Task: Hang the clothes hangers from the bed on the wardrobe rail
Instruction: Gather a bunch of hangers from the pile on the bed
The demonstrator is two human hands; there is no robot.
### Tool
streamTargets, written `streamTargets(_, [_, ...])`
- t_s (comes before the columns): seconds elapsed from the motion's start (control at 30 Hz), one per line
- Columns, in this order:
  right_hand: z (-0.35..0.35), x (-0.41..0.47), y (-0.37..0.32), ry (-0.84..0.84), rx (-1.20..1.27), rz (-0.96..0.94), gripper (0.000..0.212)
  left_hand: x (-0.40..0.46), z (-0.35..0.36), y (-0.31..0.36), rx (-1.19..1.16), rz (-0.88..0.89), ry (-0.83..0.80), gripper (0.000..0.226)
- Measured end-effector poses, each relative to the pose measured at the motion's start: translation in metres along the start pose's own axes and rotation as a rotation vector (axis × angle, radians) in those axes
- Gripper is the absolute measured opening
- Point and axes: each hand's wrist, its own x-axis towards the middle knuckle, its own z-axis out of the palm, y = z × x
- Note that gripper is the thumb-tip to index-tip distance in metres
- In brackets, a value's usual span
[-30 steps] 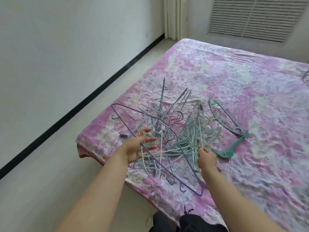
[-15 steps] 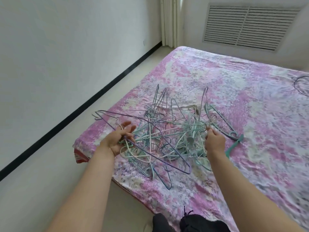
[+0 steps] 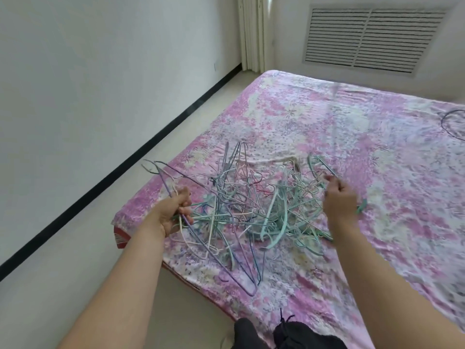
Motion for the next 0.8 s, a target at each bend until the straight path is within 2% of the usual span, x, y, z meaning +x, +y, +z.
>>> streamTargets(0.1, [0.033,-0.04,-0.018,-0.334,-0.14,-0.108,0.028,-0.006,0.028,-0.005,0.043,0.024,-0.011,0.03])
streamTargets(0.2, [0.069,-0.101,-0.017,-0.635,-0.277,-0.144,0.029,-0.012,0.058,-0.013,0.123,0.058,-0.036,0.054])
streamTargets(0.3, [0.082,-0.15,-0.016,-0.82,-0.49,-0.307,0.019,-0.012,0.064,-0.017,0.201,0.106,0.011,0.065])
streamTargets(0.37, [0.08,-0.159,-0.017,-0.875,-0.514,-0.367,0.016,-0.009,0.057,-0.017,0.291,0.104,0.045,0.058])
streamTargets(0.4, [0.079,-0.158,-0.018,-0.902,-0.527,-0.379,0.015,-0.007,0.052,-0.019,0.33,0.104,0.039,0.04])
streamTargets(0.47, [0.08,-0.152,-0.018,-0.937,-0.624,-0.472,0.024,-0.005,0.045,-0.021,0.332,0.095,0.011,0.014])
streamTargets(0.53, [0.081,-0.146,-0.013,-0.93,-0.633,-0.501,0.035,-0.008,0.039,-0.021,0.333,0.104,0.003,0.009])
streamTargets(0.67, [0.08,-0.11,0.013,-0.659,-0.413,-0.149,0.026,-0.02,0.016,-0.008,0.443,0.148,-0.041,0.006])
streamTargets(0.73, [0.081,-0.087,0.028,-0.61,-0.507,-0.038,0.026,-0.029,0.005,0.003,0.442,0.154,-0.055,0.011])
streamTargets(0.8, [0.088,-0.065,0.035,-0.583,-0.616,-0.027,0.037,-0.036,-0.003,0.013,0.43,0.145,-0.054,0.018])
